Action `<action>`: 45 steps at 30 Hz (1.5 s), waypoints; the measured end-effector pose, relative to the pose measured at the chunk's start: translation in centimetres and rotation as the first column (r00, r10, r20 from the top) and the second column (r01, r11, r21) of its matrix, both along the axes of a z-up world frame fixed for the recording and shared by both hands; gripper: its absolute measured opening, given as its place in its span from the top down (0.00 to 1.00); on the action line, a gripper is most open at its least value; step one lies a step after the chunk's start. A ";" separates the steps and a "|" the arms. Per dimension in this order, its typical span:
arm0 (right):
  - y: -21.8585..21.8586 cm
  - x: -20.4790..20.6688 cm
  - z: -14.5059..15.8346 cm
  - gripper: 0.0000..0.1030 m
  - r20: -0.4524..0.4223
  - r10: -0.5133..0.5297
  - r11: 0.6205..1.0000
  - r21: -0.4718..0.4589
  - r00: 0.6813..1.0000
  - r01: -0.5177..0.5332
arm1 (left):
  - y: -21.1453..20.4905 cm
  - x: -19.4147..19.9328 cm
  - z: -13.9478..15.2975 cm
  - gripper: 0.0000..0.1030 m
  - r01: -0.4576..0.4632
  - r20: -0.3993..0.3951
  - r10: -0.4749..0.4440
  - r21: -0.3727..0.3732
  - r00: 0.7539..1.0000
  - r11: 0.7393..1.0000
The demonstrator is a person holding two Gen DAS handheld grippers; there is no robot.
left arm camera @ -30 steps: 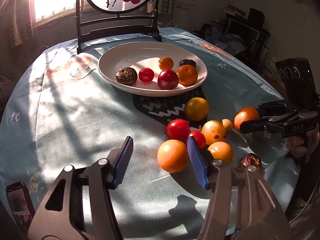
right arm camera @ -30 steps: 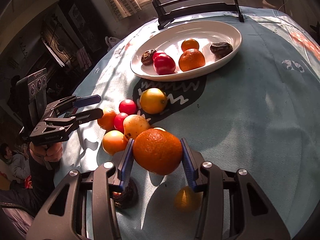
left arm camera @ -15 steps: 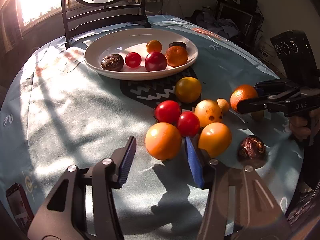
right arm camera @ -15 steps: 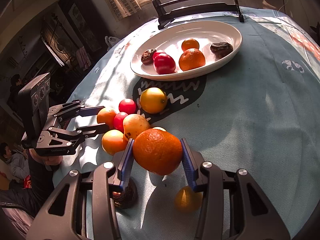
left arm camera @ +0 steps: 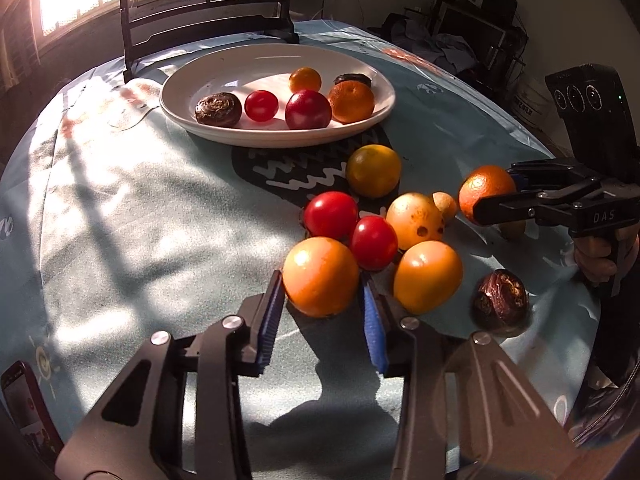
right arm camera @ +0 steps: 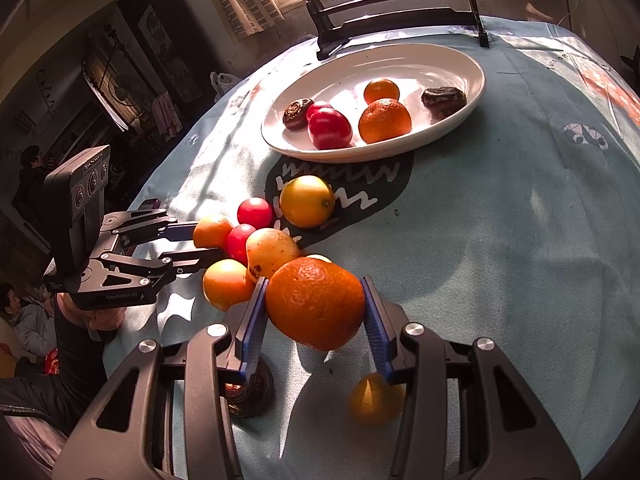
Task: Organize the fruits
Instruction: 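Grasp an orange with the left tool while the right tool holds the navel orange, then release both held oranges into the white plate with both tools, then close the right tool around a brown tea cake on the cloth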
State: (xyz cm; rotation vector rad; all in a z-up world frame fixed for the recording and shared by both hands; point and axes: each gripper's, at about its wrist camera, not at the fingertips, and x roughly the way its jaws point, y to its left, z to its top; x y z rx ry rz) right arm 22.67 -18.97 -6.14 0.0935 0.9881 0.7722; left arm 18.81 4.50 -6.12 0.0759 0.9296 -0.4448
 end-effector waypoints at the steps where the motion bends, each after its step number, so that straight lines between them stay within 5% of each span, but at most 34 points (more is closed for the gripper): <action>1: 0.0 0.0 0.0 0.56 0.001 0.000 1.000 0.003 1.000 0.000 | 0.0 0.0 0.0 0.63 -0.004 0.003 0.004 0.000 1.000 1.000; 9: -0.8 0.2 2.4 0.56 0.109 -0.034 0.993 0.113 0.993 0.022 | 1.9 1.2 2.2 0.63 -0.127 0.066 0.134 -0.096 0.989 0.987; 15: -0.8 5.2 4.0 0.56 0.146 -0.185 0.970 0.188 0.972 0.156 | 1.2 5.6 5.6 0.63 -0.242 0.132 0.268 -0.189 0.954 0.952; 25: 0.3 13.0 2.5 0.56 0.112 -0.270 0.956 0.153 0.956 0.251 | -1.8 12.9 5.1 0.63 -0.302 0.123 0.309 -0.071 0.943 0.951; 28: 0.6 13.5 2.5 0.49 0.141 -0.281 0.956 0.131 0.949 0.263 | -1.6 13.4 4.6 0.62 -0.317 0.108 0.322 -0.061 0.941 0.947; 29: 0.6 13.2 2.7 0.35 0.150 -0.288 0.955 0.119 0.946 0.272 | -1.5 13.2 4.7 0.49 -0.318 0.114 0.323 -0.062 0.940 0.946; 30: 0.4 12.7 3.1 0.32 0.160 -0.288 0.955 0.126 0.944 0.270 | -1.4 12.6 5.1 0.26 -0.321 0.138 0.327 -0.061 0.935 0.945; 32: -0.1 11.4 4.1 0.32 0.194 -0.275 0.956 0.164 0.942 0.245 | -1.2 10.9 6.4 0.11 -0.347 0.224 0.352 -0.061 0.909 0.936; 37: -1.1 8.2 4.8 0.32 0.190 -0.216 0.962 0.208 0.958 0.175 | -0.1 6.9 7.8 0.03 -0.367 0.321 0.367 -0.063 0.873 0.928; 45: 0.2 2.3 3.3 0.32 0.121 -0.020 0.988 0.153 0.992 0.002 | 2.0 4.7 6.1 0.03 -0.445 0.258 0.443 -0.054 0.859 0.894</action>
